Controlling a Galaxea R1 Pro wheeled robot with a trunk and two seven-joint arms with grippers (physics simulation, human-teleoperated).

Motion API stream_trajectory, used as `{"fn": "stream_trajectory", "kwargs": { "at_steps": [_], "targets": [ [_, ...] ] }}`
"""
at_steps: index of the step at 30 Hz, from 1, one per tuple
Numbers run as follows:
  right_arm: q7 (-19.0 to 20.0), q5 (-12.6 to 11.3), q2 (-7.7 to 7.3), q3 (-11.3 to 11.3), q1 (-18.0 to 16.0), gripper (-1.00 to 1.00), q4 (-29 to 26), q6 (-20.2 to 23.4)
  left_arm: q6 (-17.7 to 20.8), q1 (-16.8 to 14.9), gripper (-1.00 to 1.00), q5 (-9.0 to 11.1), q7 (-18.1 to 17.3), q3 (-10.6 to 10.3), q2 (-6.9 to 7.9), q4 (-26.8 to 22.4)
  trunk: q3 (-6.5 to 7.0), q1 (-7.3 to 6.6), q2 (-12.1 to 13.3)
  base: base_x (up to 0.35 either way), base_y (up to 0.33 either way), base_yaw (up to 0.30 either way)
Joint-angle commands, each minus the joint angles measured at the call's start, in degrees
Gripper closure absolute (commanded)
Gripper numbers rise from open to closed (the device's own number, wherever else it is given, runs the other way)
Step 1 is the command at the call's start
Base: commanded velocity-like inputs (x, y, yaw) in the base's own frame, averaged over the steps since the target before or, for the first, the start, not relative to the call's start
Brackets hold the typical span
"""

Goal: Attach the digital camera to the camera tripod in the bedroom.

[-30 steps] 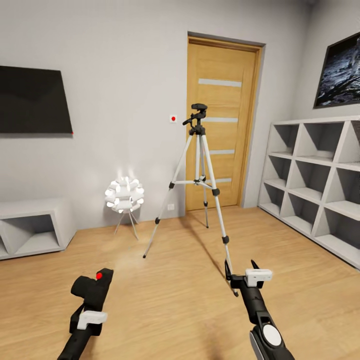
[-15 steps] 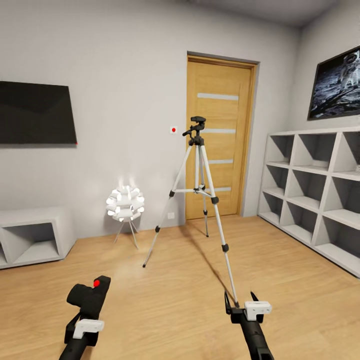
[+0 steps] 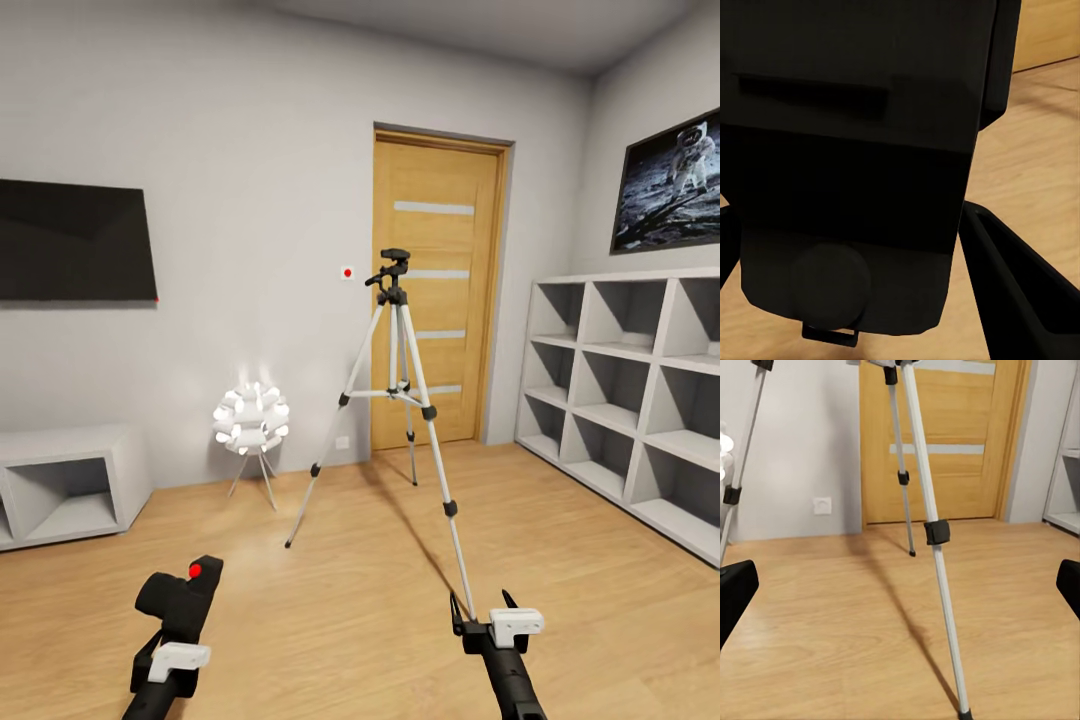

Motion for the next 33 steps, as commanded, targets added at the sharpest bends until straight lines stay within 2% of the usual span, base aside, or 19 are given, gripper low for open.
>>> {"fn": "stream_trajectory", "kwargs": {
  "at_steps": [1, 8, 14, 33],
  "targets": [
    [-0.5, 0.3, -0.02, 0.1, 0.0, -1.00, 0.0, -0.1, -0.1, 0.0, 1.00, 0.4, 0.1, -0.5, -0.04, 0.0, -0.06, -0.02, 0.0, 0.000, 0.000, 0.000],
    [-0.5, 0.3, -0.02, 0.1, 0.0, -1.00, 0.4, -0.1, 0.0, 0.0, 1.00, 0.4, 0.1, -0.5, -0.21, 0.8, -0.06, -0.02, 0.0, 0.000, 0.000, 0.000],
    [-0.5, 0.3, -0.02, 0.1, 0.0, -1.00, 1.0, -0.1, 0.0, 0.0, 1.00, 0.4, 0.2, -0.5, -0.79, 1.6, 1.01, -1.34, 2.4, 0.000, 0.000, 0.000],
    [-0.6, 0.4, -0.12, 0.1, 0.0, -1.00, 2.5, -0.1, 0.0, 0.0, 1.00, 0.9, 0.3, -0.5, -1.10, 3.0, 4.43, -5.51, 10.0, 0.000, 0.000, 0.000]
  ]
}}
